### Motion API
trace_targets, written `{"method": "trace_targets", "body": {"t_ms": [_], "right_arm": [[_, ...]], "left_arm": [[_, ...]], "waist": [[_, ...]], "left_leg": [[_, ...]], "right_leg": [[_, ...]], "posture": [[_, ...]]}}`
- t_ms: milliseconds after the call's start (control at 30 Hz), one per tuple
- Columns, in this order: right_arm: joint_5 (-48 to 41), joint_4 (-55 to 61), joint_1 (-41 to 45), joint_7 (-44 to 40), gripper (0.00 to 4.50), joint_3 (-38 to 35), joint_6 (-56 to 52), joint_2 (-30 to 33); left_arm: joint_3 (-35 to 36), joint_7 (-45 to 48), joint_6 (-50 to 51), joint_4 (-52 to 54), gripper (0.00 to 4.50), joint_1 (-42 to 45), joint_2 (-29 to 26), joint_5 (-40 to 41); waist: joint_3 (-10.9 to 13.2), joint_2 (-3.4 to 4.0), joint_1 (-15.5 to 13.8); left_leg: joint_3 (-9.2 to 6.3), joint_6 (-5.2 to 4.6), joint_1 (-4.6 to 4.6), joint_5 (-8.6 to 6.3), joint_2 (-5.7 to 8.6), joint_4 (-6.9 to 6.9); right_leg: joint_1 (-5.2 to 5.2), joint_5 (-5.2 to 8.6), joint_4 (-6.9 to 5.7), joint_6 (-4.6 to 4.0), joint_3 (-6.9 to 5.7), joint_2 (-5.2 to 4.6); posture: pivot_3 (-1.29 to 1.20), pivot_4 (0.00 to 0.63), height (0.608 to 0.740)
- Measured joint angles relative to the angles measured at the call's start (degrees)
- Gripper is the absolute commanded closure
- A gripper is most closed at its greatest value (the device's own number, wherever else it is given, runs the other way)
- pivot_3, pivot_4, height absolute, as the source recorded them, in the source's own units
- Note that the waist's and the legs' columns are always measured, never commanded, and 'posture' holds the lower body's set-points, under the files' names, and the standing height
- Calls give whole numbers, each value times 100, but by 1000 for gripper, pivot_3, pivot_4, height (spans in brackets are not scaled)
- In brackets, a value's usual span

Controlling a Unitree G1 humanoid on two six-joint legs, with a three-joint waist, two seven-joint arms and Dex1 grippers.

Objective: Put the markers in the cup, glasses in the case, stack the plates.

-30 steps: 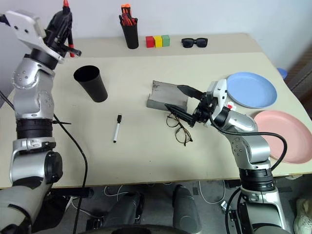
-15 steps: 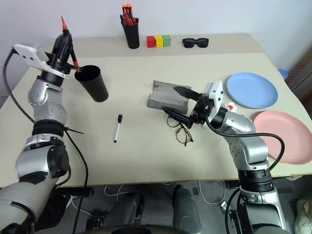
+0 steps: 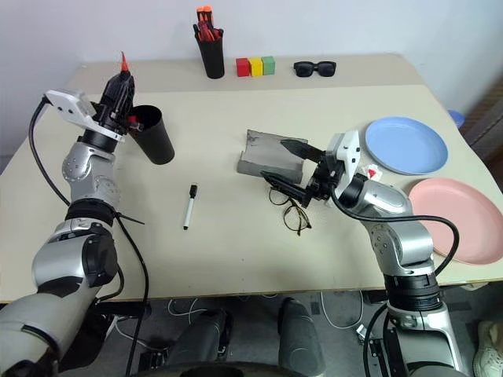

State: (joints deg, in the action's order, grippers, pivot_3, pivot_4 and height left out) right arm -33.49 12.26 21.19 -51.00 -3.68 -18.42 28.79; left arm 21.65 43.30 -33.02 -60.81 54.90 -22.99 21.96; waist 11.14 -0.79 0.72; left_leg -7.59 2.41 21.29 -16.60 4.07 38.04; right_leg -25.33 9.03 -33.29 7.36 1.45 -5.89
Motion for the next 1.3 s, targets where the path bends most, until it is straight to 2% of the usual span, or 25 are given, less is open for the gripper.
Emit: {"method": "trace_targets", "body": {"t_ms": [100,133,333,400,500,567,633,700,767,900,1000,1300], "right_arm": [[13,6,-4,0,402,0,0,28],[15,6,-4,-1,402,0,0,28],[73,6,-4,-1,402,1,2,27],[75,5,-3,-1,402,1,3,26],[76,3,-36,-19,402,-5,10,36],[78,-12,-67,-55,402,-9,11,66],[77,-27,-44,-86,402,-15,11,91],[78,-72,-13,-114,402,-40,16,106],[90,-154,77,-146,402,-23,26,100],[131,-267,226,-214,402,10,110,49],[169,-315,223,-217,402,43,147,-37],[183,-291,93,-164,402,56,160,-57]], "left_arm": [[0,12,0,0,458,34,4,3],[0,19,0,0,40,47,6,4],[-36,-14,321,318,40,54,47,8],[-183,-215,951,1016,40,-95,40,-13],[-562,-520,2462,2945,40,-833,2,122],[-892,-892,3878,4552,40,-1428,-109,322],[-1227,-1276,5290,5873,40,-1857,-484,373],[-1361,-1703,6474,6869,40,-2161,-628,504],[-1400,-2180,7359,7456,40,-2326,-476,648],[-1505,-2979,8798,8048,40,-2453,-164,741],[-1687,-3358,9670,8117,40,-2641,16,718],[-1552,-4224,11350,7829,40,-2435,714,346]], "waist": [[0,0,2],[0,0,3],[0,0,3],[0,0,10],[0,0,30],[1,1,42],[0,2,52],[-1,6,41],[-1,5,6],[-1,4,2],[-1,4,9],[-1,4,-12]], "left_leg": [[0,0,0,0,0,0],[0,0,0,0,0,0],[0,0,1,0,0,0],[-1,-1,0,0,0,0],[-3,-5,-1,-3,-1,-1],[-5,-5,2,-3,-2,-1],[-4,-5,-2,-3,-3,-2],[-4,-5,-9,-3,-2,-2],[-5,-2,-11,-1,-2,-1],[-5,0,-12,0,-1,1],[-5,0,-12,0,-1,-1],[-5,3,-10,1,0,0]], "right_leg": [[0,0,0,0,0,0],[0,0,0,0,0,0],[0,0,0,0,0,0],[0,0,-2,0,1,0],[-2,0,-10,0,1,0],[-8,0,-14,0,2,0],[-9,0,-17,-1,2,1],[-4,1,-23,-1,3,2],[0,2,-23,-2,2,2],[3,2,-21,-2,2,2],[2,2,-22,-2,3,2],[4,2,-16,-2,2,2]], "posture": [[0,150,740],[0,150,740],[0,150,740],[0,150,740],[0,150,740],[0,150,740],[0,150,740],[0,150,740],[0,150,740],[0,150,740],[0,150,740],[0,150,740]]}}
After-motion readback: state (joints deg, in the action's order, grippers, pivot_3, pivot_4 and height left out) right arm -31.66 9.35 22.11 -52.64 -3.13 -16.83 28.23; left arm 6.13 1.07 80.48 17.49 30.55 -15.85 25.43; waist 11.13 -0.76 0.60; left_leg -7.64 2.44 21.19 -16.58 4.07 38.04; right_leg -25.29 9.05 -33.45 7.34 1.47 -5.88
